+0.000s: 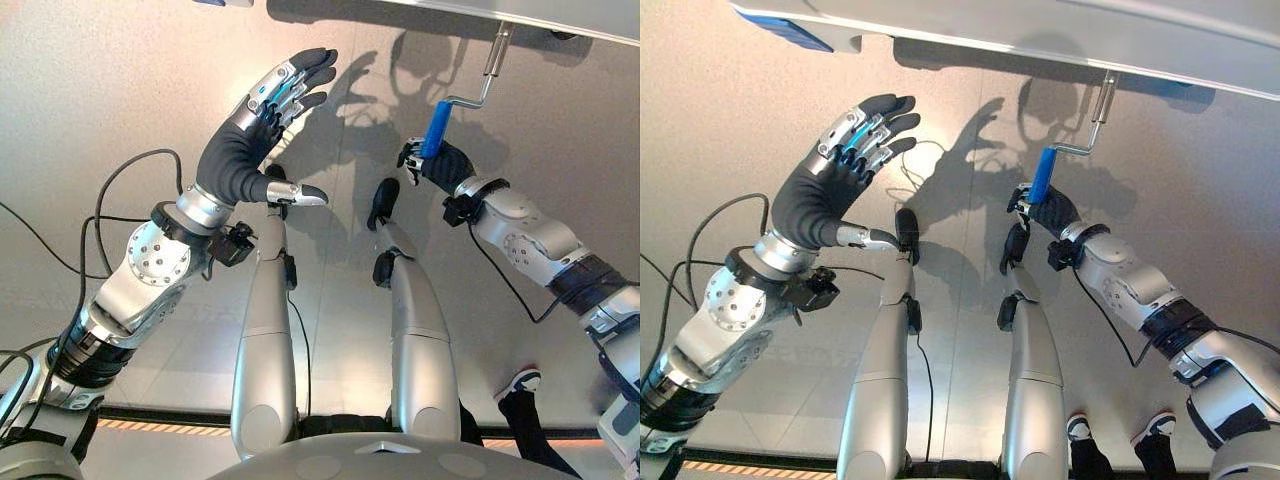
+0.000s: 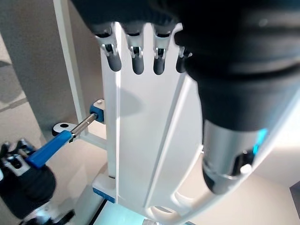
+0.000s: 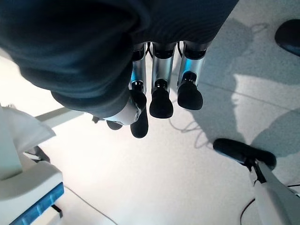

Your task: Raise the hospital bed

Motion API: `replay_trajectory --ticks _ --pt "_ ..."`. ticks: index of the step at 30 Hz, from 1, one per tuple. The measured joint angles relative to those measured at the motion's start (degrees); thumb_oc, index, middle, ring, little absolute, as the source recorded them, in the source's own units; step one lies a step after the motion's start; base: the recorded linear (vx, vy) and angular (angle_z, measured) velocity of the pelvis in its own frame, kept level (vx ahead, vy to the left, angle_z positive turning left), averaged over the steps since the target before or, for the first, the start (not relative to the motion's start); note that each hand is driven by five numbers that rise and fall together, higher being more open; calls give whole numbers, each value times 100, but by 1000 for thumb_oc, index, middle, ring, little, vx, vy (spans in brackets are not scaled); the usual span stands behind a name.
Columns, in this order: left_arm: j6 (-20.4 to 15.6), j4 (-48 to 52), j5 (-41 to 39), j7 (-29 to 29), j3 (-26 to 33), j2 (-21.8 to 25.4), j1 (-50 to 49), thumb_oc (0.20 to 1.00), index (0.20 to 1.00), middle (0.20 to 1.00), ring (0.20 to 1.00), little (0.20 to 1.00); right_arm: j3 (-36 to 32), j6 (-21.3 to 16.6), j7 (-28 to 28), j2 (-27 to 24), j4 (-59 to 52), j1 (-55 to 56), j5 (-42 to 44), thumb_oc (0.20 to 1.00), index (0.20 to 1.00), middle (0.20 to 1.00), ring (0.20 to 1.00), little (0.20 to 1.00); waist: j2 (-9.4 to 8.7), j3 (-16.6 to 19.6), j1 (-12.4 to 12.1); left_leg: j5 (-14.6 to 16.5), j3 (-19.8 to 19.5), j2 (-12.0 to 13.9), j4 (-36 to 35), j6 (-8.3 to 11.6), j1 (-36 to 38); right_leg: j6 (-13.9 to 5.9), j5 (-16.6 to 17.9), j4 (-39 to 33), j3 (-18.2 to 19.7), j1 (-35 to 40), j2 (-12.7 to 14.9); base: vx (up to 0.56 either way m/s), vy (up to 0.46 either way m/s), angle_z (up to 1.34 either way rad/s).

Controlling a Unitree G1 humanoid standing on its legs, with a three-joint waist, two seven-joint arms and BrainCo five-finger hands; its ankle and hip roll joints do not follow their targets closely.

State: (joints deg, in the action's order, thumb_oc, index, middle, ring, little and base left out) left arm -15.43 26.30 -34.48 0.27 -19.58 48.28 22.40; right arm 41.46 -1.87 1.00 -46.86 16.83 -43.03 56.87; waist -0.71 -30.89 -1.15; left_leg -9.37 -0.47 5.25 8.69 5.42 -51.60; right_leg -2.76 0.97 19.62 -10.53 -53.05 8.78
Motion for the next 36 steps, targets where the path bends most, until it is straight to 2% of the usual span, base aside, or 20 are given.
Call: replay_trajectory --ticks 7,10,12,17,21,24,29,32,35,36 --pt "-7 -62 -3 51 -67 -112 22 1000 1000 1000 1000 1000 -6 -1 -44 766 1091 -348 -331 200 200 200 200 200 16 18 -160 -43 -23 66 -98 57 103 63 -35 20 -41 55 -57 -12 21 0" --pt "-4 -95 -11 83 -210 -232 80 1000 1000 1000 1000 1000 -115 -12 -221 1521 2357 -795 -627 200 200 200 200 200 35 32 -232 -64 -41 60 -117 67 75 66 -46 20 -66 32 -50 15 36 3" --pt "-4 -116 -25 93 -272 -281 145 1000 1000 1000 1000 1000 -229 3 -382 1842 3048 -1011 -814 200 200 200 200 200 38 32 -323 -79 -49 58 -139 60 60 69 -46 7 -75 19 -49 -34 14 2" --pt "-7 -165 -135 101 -420 -354 215 1000 1000 1000 1000 1000 -493 5 -570 2124 3914 -1269 -1066 200 200 200 200 200 50 37 -459 -83 -58 44 -120 52 -29 57 -55 8 -92 -47 -35 -14 7 2" --pt "-9 -183 -274 90 -698 -364 506 1000 1000 1000 1000 1000 -1002 7 -686 2530 5113 -1745 -1060 200 200 200 200 200 66 29 -505 -98 -54 33 -129 43 -127 55 -52 17 -88 -157 -28 0 0 0" --pt "-10 -247 -466 65 -897 -390 704 1000 1000 1000 1000 1000 -1424 5 -691 2539 5547 -1788 -975 200 200 200 200 200 139 19 -612 -102 -48 2 -149 37 -131 42 -53 21 -86 -173 1 0 0 0" --pt "-14 -302 -512 4 -1000 -388 789 1000 1000 1000 1000 1000 -1808 7 -687 2450 5766 -1797 -898 200 200 200 200 200 230 12 -629 -122 -38 -61 -200 9 -162 6 -67 33 -81 -229 48 3 -11 3" --pt "-14 -309 -511 -80 -1077 -378 821 1000 1000 1000 1000 1000 -2101 7 -692 2237 5870 -1735 -757 200 200 200 200 200 319 6 -620 -124 -13 -82 -206 3 -199 -13 -66 41 -40 -294 63 7 -13 0" --pt "-14 -311 -513 -100 -1077 -353 816 1000 1000 1000 1000 1000 -2307 7 -745 2068 5943 -1759 -620 200 200 200 200 200 323 4 -663 -128 29 -87 -205 -3 -206 -15 -65 76 20 -345 62 10 -22 -5" --pt "-14 -313 -513 -142 -1080 -346 832 1000 1000 1000 1000 1000 -2419 3 -747 1969 6013 -1696 -541 200 200 200 200 200 324 5 -600 -127 43 -83 -202 -4 -205 -14 -65 97 52 -369 59 8 -23 -3"
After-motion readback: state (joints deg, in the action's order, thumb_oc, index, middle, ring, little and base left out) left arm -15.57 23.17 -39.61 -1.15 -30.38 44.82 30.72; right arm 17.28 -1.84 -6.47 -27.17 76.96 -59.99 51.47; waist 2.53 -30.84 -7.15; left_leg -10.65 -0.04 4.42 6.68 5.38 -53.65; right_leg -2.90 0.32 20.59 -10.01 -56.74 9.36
